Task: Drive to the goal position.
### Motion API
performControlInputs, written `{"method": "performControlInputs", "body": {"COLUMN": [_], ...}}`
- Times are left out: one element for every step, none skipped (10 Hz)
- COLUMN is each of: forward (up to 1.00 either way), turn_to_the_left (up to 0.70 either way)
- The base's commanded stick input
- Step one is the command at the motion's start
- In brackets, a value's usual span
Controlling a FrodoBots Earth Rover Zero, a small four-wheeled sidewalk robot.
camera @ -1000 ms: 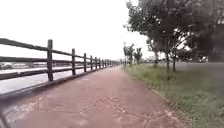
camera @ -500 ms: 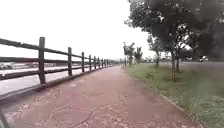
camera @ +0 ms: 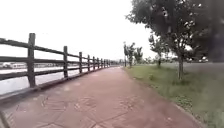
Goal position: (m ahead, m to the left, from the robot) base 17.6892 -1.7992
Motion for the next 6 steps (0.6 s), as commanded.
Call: {"method": "performControlInputs", "body": {"forward": [1.00, 1.00, 1.00, 1.00, 1.00, 1.00], "turn_to_the_left": [0.00, 0.00, 0.12, 0.40, 0.27, 0.02]}}
